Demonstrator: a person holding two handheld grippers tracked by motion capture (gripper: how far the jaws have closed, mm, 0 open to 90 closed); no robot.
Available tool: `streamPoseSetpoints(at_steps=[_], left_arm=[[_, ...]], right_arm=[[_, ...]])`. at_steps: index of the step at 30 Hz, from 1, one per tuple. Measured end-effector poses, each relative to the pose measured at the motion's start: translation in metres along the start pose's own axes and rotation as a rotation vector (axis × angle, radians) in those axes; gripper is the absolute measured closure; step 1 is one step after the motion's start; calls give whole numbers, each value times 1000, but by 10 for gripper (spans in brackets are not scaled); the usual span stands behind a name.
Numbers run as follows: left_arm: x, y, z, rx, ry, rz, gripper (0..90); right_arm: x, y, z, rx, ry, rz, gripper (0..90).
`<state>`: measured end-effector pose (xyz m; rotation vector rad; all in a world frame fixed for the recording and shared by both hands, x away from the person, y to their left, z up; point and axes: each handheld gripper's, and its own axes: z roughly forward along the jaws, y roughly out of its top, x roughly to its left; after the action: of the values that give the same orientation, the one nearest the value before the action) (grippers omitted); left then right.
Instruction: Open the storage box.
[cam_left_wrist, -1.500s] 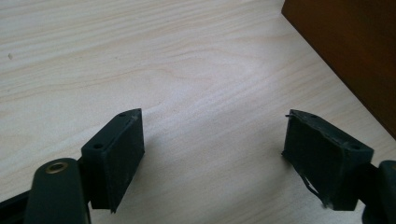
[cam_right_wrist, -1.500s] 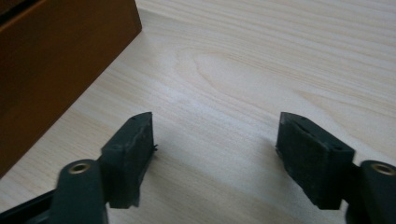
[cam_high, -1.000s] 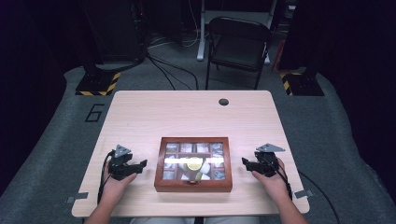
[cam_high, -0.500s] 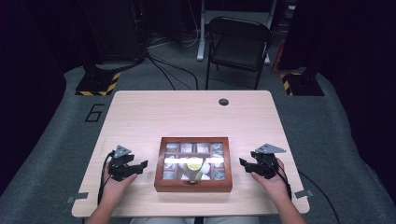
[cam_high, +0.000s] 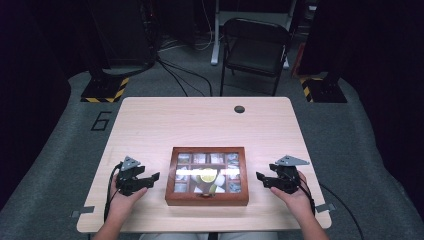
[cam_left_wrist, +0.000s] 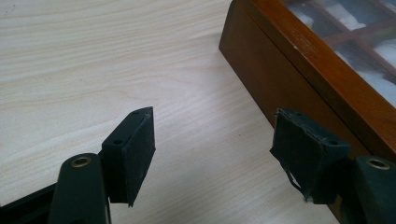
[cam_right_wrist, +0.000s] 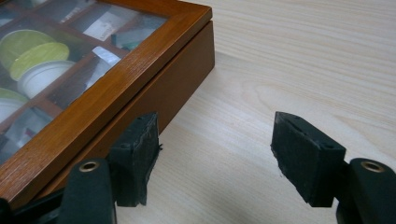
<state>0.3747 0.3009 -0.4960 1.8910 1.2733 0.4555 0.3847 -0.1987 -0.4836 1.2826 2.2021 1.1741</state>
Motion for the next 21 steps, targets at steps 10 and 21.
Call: streamPoseSetpoints(at_steps=[10,21], left_arm=[[-5,-1,-11,-17,-18,-14,300],[-17,-4,-21,-19,-35,-3,300]], right_arm=[[4,-7,-10,10,-12,-1,328],[17,-10,-19,-3,-9,-28,341]])
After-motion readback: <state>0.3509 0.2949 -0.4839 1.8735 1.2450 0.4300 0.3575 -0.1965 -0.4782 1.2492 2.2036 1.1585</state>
